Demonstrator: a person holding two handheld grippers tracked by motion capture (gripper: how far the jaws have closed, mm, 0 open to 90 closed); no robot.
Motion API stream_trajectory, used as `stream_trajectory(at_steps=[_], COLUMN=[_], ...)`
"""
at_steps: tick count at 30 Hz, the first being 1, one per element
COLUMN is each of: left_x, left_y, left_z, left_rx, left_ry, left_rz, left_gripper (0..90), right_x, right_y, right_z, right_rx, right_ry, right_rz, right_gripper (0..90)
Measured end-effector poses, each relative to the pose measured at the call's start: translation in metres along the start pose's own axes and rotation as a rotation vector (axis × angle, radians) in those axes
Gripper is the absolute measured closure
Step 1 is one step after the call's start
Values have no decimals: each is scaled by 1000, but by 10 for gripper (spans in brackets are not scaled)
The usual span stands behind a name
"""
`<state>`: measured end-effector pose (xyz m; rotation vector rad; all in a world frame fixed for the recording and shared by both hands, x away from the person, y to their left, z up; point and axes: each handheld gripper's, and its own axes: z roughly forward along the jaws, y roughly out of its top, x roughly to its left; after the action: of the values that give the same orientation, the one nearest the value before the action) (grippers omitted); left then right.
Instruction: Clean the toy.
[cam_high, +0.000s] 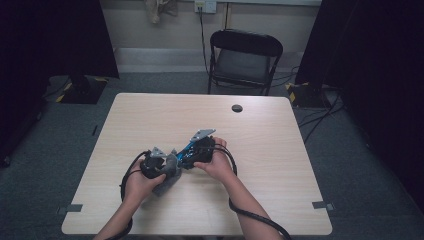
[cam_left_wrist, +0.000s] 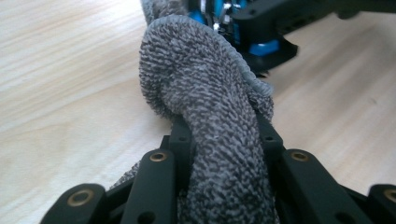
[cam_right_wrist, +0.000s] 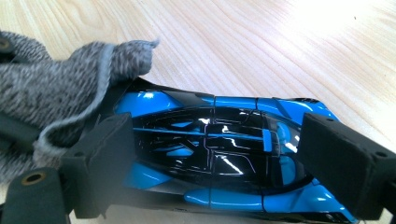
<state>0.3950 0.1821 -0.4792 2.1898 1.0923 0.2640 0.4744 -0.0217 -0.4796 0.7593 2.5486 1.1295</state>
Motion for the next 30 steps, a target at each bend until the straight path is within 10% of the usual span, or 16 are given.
stream_trajectory(at_steps=[30], left_x=[-42], left_y=[8], left_z=[7], left_rx=[12], left_ry=[-176], left_rz=[117], left_gripper=[686], right_x=[0], right_y=[-1], right_z=[0], right_rx=[-8], right_ry=[-3], right_rz=[5], right_gripper=[109])
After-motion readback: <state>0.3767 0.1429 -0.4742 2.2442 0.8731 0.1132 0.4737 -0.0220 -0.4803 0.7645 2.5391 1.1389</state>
